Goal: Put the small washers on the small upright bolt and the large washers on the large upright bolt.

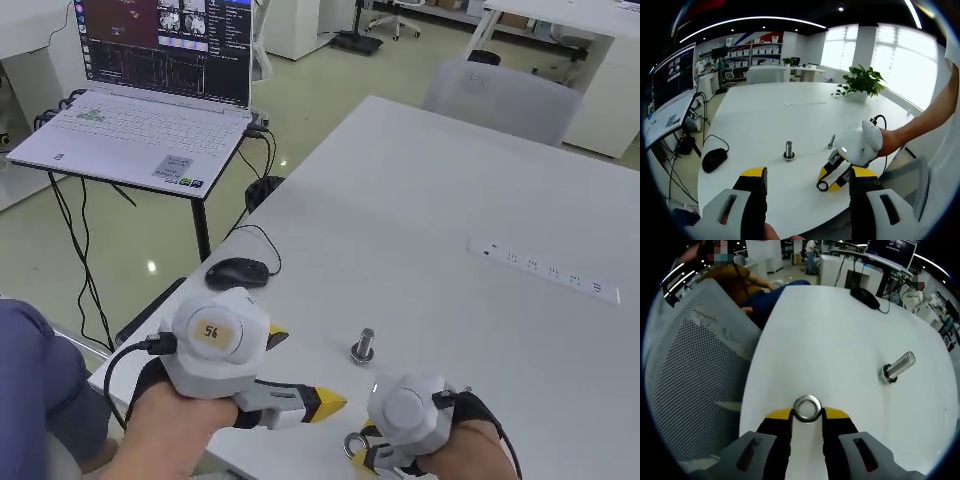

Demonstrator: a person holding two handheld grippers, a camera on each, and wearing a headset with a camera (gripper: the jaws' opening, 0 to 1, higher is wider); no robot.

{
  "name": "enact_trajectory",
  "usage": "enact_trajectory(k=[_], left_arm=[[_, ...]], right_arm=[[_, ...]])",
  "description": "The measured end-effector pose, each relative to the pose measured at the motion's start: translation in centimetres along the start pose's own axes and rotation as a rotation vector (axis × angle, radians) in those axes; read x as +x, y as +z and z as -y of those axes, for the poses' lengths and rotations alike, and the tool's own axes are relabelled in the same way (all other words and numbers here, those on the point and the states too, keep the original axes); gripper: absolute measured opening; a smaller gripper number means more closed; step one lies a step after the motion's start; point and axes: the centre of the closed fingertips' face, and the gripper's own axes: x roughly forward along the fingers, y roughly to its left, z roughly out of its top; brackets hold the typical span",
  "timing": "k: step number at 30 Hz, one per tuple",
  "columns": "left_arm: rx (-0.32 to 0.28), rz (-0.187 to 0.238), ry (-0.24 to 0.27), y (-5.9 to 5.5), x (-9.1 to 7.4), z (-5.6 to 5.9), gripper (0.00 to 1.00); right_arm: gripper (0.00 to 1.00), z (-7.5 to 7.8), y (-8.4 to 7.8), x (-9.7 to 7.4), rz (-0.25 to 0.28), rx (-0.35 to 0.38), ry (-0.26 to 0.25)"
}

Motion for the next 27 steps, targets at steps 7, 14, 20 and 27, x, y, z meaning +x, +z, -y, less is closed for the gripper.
enact_trajectory(k=[7,14,20,27], left_arm=[[-0.001,-0.002,0.0,0.0,0.1,-0.1,0.66],[0.001,-0.002,-0.002,0.0,0.2,0.0,0.65],[-0.002,-0.003,0.0,-0.1,0.2,-0.1,0.66],[-0.005,-0.002,-0.001,-0.2,0.2,-0.1,0.66]], right_arm=[[0.23,1.2,-0.5,-0.6,0.017,0.06,-0.028],[0.23,2.2,-0.2,-1.4,0.031,0.086,-0.056],[0.23,4.2,1.1,-2.7,0.058,0.099,-0.095],[0.23,7.3,3.6,-5.0,0.107,0.102,-0.156]])
